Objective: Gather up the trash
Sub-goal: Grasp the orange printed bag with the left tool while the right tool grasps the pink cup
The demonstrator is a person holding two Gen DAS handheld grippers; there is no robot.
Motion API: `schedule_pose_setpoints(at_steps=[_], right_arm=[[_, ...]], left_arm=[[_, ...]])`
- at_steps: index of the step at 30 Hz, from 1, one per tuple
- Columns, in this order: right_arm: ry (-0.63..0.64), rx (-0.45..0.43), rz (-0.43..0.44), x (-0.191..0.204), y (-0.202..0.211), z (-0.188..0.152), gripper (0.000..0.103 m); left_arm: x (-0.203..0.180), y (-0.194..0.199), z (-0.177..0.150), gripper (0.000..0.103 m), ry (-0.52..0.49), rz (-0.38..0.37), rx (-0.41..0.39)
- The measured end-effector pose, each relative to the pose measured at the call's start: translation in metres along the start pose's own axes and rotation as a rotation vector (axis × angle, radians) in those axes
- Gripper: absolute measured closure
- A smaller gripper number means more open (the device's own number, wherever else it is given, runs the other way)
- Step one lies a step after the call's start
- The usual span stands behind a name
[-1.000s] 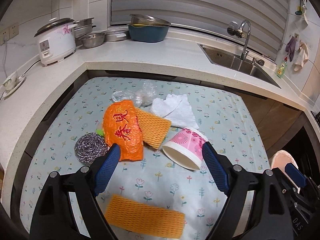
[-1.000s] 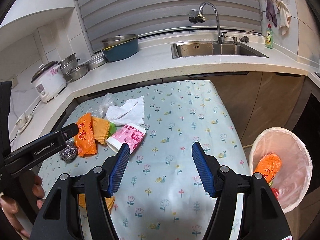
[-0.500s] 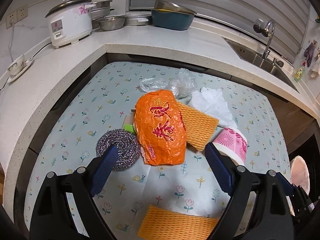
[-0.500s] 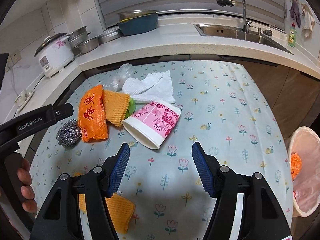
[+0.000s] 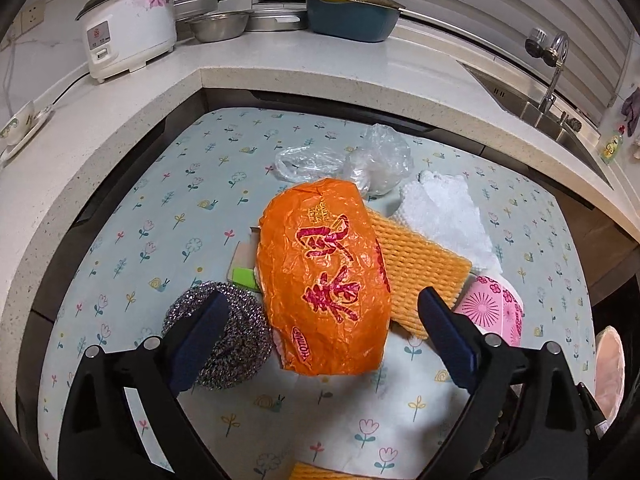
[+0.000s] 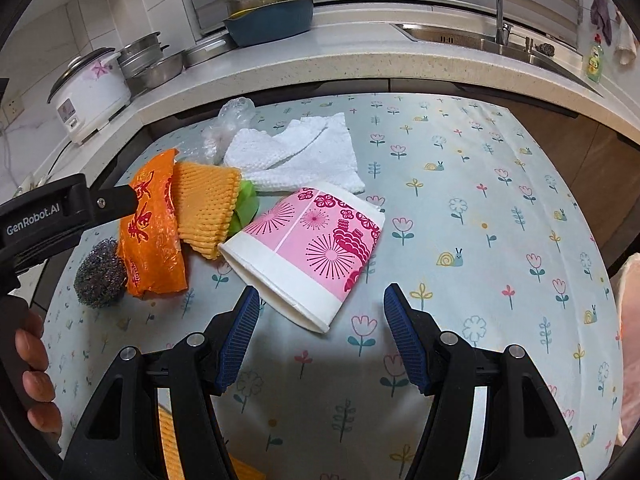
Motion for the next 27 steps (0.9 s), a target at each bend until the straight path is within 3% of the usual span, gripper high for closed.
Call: schedule_pose_setpoints(at_steps=[4, 6, 8, 10, 12, 13, 14, 22, 27], right_arm=[[-0.002, 0.007, -0.003, -0.002, -0.008, 0.002, 0.047], [-0.008, 0.013, -0.002, -0.004, -0.011, 0.002, 0.053], [-0.013, 0.018, 0.003, -0.007, -0.014, 0.002, 0.061], [-0.021, 0.024, 0.012, -0.008, -0.015, 0.002, 0.076], [-0.030, 0.023, 0.014, -0.011, -0.014, 0.001, 0.084], [-0.036, 0.019, 0.015, -0.012, -0.013, 0.002, 0.088], [-0.041, 0.015, 0.015, -0.014, -0.011, 0.002, 0.090], [-0.077, -0.056, 0.017, -0.029, 0.023, 0.012, 0.100], [-0.090, -0.100, 0.013, -0.039, 0.049, 0.015, 0.100]], left_arm=[[-0.004, -0.018, 0.003, 0.012, -0.009, 0.022, 0.022], [-0.004, -0.024, 0.002, 0.021, -0.009, 0.024, 0.028], [-0.006, -0.030, 0.001, 0.043, -0.016, 0.011, 0.050], [-0.008, -0.032, -0.001, 0.058, -0.018, 0.006, 0.057], [-0.010, -0.029, -0.002, 0.074, -0.026, 0.013, 0.044], [-0.011, -0.028, -0.002, 0.092, -0.032, 0.010, 0.042], [-0.011, -0.026, -0.002, 0.102, -0.032, 0.003, 0.042], [-0.025, 0.008, 0.001, 0.103, -0.042, -0.033, -0.014], [-0.047, 0.037, 0.000, 0.103, -0.070, -0.068, -0.050]])
Point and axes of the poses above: each gripper's, at about its wrist camera, not at the fingertips, and y roughly against the way its jaws point, x to its left, z to its top, the point moved 4 cm from there along -y, roughly the way its jaws point, and after that the axes turned 2 degrees about -z, right-handed, at the moved point
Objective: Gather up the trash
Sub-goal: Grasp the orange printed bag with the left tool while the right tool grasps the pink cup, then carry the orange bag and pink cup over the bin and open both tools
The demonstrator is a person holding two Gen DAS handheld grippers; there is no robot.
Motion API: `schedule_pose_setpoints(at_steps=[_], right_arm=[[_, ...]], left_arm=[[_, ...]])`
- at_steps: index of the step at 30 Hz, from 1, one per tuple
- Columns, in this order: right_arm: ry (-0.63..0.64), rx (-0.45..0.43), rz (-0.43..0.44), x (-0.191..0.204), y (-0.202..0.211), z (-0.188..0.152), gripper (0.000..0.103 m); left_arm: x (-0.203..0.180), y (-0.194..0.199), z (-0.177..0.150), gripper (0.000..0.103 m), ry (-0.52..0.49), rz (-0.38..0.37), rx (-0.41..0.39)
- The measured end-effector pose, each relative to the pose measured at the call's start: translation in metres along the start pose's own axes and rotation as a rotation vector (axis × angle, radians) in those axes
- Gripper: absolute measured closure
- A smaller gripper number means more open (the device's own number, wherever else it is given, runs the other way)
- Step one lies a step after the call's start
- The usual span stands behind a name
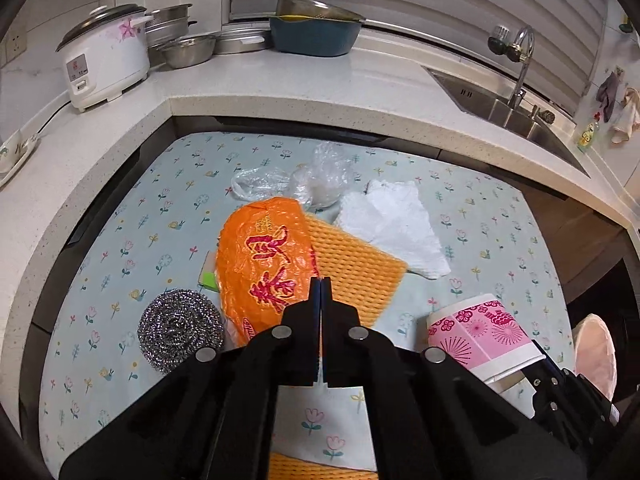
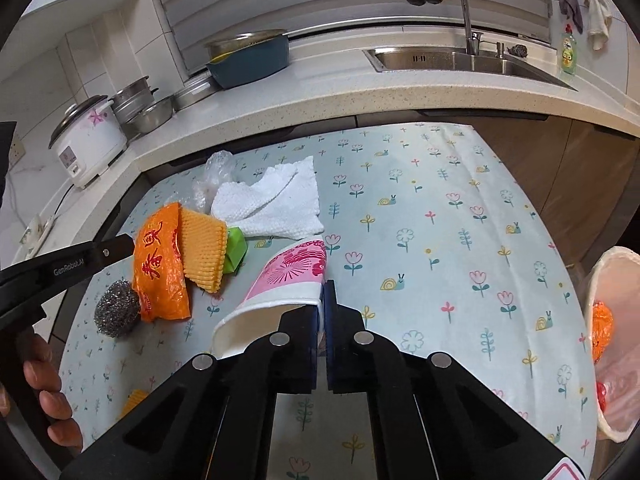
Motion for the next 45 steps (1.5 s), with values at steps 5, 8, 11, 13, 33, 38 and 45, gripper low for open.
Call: schedule_pose_setpoints(at_steps=[5, 8, 11, 13, 33, 38, 45], right_arm=[[-0.014, -0.030, -0.007, -0.015, 0.023, 0.002, 0.100], [-0.021, -0.038, -0.008, -0.022, 0.031, 0.001, 0.100], [-0.034, -0.039, -0.001, -0.025, 0.033, 0.000, 0.100], [-0.037, -0.037, 0.004, -0.025, 0.030, 0.001, 0.100], [-0.028, 0.023, 0.046, -0.008, -0.019, 0.006, 0.100], [-0.034, 0.003, 0.052, -0.011, -0.006, 0.007, 0.100], [-0.048, -0.046, 0.058, -0.017, 0.024, 0.012, 0.100]], left_arm=[[-0.012, 0.007, -0.003, 0.099, 0.010, -0.019, 0.011], [0.000, 0.001, -0.007, 0.045, 0.054, 0.005, 0.035], [0.017, -0.004, -0.006, 0.032, 0.088, 0.050, 0.010], [0.026, -0.013, -0.003, 0.026, 0.094, 0.054, 0.030], [0.044, -0.080, -0.007, 0.079, 0.145, 0.011, 0.171], [0.038, -0.058, -0.008, 0.087, 0.139, 0.004, 0.132], [0.008, -0.018, -0.005, 0.087, 0.099, -0.037, 0.081]])
Point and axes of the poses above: each gripper's, at about its wrist camera, not at the fingertips, and y roughly against the way its jaws point, x to its left, z to its top, the point moved 4 cm from there along -y, roughly the way its jaws point, and after that the axes turned 2 degrees about -z, right-handed, at the moved point
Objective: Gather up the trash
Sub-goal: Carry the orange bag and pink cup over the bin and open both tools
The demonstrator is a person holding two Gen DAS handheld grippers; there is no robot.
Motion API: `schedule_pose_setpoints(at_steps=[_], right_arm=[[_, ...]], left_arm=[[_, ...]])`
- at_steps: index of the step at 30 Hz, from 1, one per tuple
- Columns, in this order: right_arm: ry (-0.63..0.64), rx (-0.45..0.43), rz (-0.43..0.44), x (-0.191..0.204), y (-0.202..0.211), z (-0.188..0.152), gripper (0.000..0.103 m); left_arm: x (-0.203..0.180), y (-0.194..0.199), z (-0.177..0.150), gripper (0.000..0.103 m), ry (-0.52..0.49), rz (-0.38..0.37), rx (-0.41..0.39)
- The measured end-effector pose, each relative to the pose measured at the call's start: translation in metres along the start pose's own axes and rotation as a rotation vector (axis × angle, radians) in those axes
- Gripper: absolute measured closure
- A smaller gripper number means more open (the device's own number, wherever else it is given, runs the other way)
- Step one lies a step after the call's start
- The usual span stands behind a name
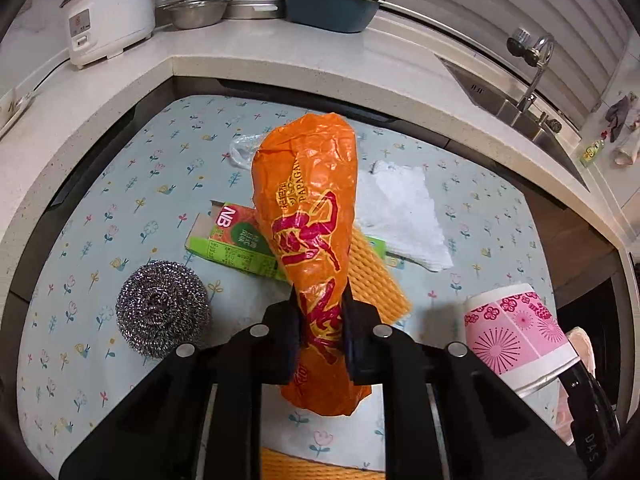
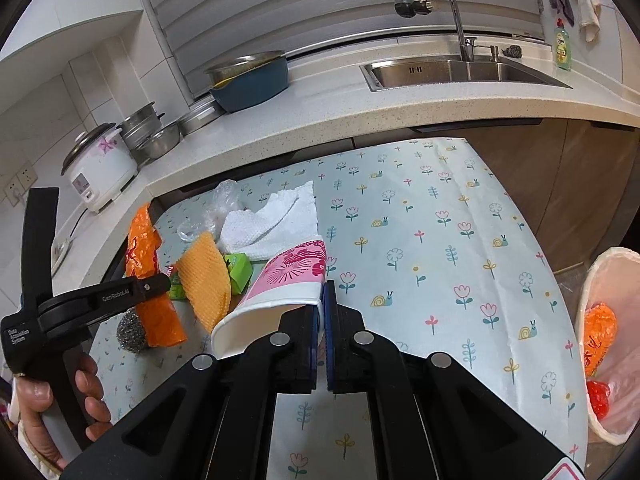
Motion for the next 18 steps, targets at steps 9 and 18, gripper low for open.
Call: schedule_pose_setpoints(at_steps=[9, 18], right_arm=[[-0.029, -0.071, -0.014, -0.022, 0.048, 0.005, 0.100], [-0.107, -0.141, -0.076, -0.083, 0.102, 0.001, 0.100]], left_arm=[[-0.079, 0.047, -0.013, 0.087, -0.133, -0.072, -0.050], [-0.157, 0.077, -0.042, 0.087, -0.253, -0.137, -0.062]])
Point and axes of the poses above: each gripper's, at about its wrist camera, not at the fingertips, and y roughly against the way its jaws point, x to its left, z to its top, the point moved 4 cm from there along -y, roughly the way its jaws point, and after that the axes turned 2 degrees about -z, right-handed, at the moved point
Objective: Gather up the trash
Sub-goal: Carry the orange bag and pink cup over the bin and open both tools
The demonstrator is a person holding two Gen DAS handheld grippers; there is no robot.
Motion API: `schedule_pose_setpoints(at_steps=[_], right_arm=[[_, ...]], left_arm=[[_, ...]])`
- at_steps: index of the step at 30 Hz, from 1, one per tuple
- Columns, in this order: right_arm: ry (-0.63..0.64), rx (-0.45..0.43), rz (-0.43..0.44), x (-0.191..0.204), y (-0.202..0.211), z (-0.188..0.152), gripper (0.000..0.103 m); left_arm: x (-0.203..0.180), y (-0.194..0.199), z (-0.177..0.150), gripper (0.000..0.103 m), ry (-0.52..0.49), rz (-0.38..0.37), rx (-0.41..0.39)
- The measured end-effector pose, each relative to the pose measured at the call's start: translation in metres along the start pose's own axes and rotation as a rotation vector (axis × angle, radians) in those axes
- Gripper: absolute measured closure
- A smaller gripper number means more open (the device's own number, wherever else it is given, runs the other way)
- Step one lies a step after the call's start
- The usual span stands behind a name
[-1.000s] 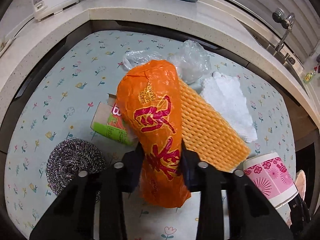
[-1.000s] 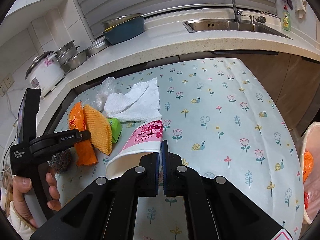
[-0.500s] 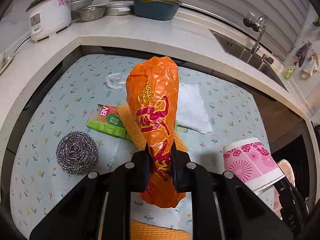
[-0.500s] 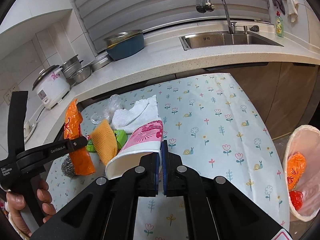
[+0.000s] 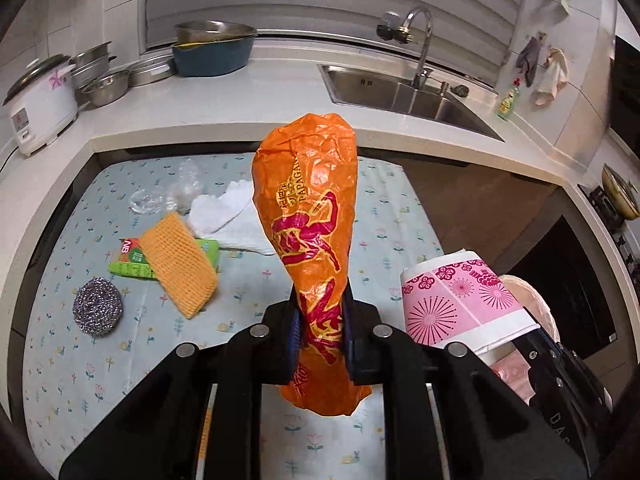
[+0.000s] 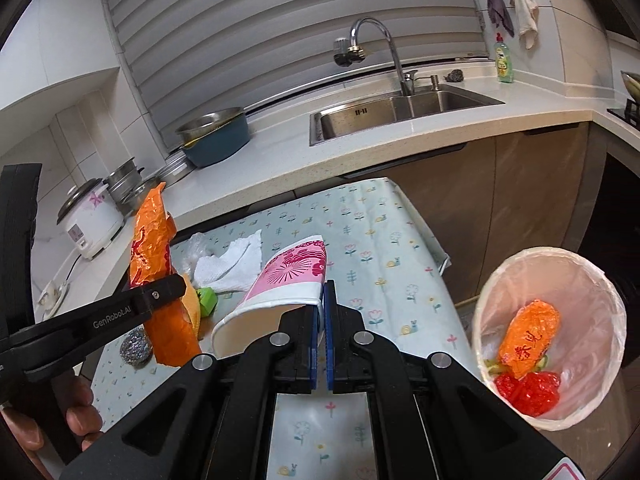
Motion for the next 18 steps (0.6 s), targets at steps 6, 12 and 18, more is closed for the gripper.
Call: schedule_pose_setpoints(at_steps=[6, 12, 18], right_arm=[[-0.055, -0.043, -0.056, -0.051, 0.031, 0.004, 0.100], [-0.115, -0.075, -0.118, -0.104, 0.059, 0.003, 0.100], [-0.180, -0.097, -0.188, -0.158, 0.081, -0.001, 0.100]], left_arm=[[-0.057, 0.006, -0.008, 0.087, -0.076, -0.054, 0.002], [-0.118, 0.008, -0.020, 0.087, -0.167, -0.117, 0.020], [-0.175, 0.001, -0.037, 0.086, -0.265, -0.196, 0.066]])
Point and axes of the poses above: each gripper's, at about its wrist camera, not at the fingertips, and y roughly against the way its jaws point, x to its left, z to its top, the point moved 4 cm from there along -y, roughly the way its jaws point, and after that the axes turned 2 degrees about -z, right-handed, at the moved point
